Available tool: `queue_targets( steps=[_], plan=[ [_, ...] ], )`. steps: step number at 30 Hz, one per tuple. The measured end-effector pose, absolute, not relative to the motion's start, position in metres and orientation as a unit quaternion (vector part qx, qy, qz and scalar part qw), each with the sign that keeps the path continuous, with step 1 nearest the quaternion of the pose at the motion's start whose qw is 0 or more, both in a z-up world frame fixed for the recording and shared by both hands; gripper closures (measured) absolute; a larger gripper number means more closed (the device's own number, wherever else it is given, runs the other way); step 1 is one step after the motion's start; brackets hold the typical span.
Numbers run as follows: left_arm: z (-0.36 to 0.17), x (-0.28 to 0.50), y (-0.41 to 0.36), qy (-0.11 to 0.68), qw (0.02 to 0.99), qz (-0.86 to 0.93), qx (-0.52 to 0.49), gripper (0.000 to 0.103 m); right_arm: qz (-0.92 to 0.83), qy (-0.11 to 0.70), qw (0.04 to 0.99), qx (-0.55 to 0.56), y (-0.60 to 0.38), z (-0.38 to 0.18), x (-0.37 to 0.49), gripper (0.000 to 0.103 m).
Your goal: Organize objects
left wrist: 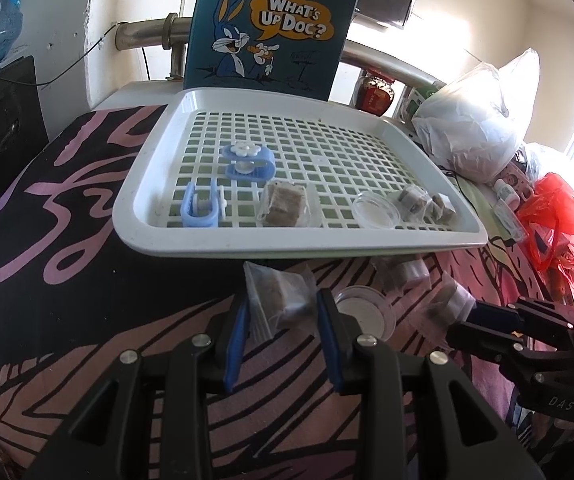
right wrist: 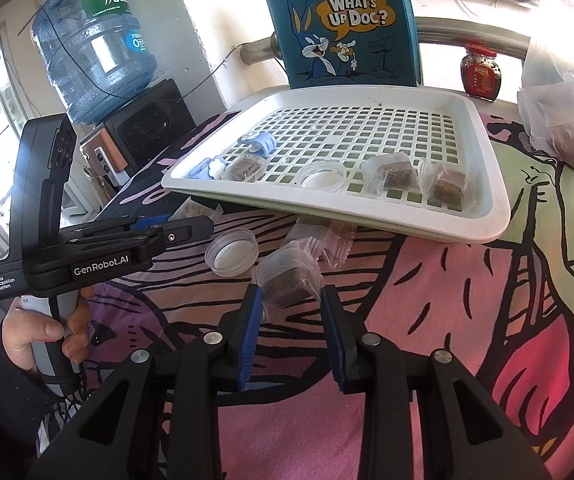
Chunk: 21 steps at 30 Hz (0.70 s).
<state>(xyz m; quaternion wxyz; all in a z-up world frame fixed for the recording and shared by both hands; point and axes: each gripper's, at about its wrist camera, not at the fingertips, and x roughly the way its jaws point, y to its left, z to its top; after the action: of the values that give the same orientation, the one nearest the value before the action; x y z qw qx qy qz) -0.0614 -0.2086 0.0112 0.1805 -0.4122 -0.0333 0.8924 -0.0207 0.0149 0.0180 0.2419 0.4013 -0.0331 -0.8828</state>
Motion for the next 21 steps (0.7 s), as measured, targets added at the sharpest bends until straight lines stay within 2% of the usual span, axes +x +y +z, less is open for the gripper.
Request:
queue_targets(
  steps=[21],
  plan=[
    [0.0116, -0.0598, -0.2069, -0.031, 0.181, 0.893, -0.410, 0.071, -0.883, -0.029, 0.243, 0.401, 0.0136, 0.0185, -0.0203, 0.073]
  ],
)
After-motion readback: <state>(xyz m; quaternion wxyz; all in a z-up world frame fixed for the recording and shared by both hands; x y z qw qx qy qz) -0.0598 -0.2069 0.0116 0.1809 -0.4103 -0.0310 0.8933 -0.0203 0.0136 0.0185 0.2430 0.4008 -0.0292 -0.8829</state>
